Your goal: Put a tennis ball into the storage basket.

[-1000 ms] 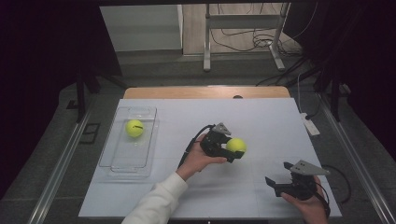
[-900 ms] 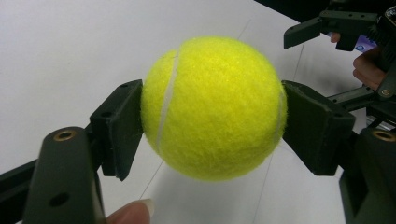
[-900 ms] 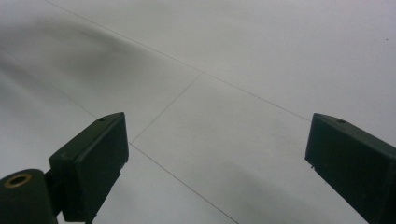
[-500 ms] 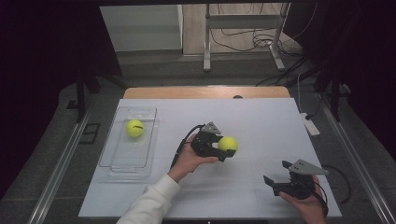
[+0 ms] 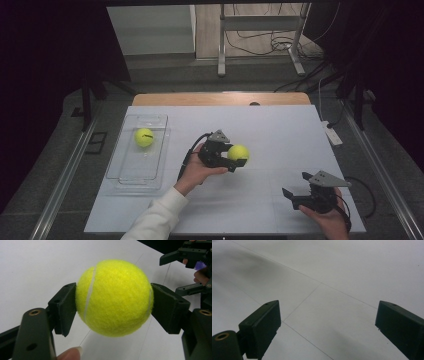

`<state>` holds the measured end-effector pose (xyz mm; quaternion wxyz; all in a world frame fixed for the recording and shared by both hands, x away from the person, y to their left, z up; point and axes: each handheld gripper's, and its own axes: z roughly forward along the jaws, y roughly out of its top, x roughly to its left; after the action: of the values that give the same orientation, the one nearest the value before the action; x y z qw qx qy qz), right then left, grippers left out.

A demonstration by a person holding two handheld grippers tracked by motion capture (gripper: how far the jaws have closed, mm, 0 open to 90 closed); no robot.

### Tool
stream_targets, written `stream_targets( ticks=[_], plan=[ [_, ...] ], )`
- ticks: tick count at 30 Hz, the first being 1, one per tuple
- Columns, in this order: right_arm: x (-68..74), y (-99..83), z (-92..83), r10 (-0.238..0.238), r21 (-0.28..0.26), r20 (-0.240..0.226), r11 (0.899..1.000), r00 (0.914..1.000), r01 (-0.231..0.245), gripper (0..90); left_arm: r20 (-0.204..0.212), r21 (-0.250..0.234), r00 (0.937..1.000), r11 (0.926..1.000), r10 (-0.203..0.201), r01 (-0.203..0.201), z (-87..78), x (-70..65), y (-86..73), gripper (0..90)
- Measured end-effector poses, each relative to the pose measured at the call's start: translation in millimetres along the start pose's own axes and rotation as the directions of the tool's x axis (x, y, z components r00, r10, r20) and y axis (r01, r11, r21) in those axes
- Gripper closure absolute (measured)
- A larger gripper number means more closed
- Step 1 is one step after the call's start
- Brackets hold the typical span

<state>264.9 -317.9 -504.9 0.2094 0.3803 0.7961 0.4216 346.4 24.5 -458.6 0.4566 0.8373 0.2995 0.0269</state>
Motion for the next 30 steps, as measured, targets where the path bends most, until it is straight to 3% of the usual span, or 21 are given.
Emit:
stream_targets(
  ticks=[30],
  plan=[
    [0.4,-1.2,1.4,-0.003,0.015,0.000,1.000,1.0000,0.003,6.5,-0.023,-0.030,0.9997,0.9995,0.005,-0.005,-23.6,0.9,-5.2,26.7]
  ],
)
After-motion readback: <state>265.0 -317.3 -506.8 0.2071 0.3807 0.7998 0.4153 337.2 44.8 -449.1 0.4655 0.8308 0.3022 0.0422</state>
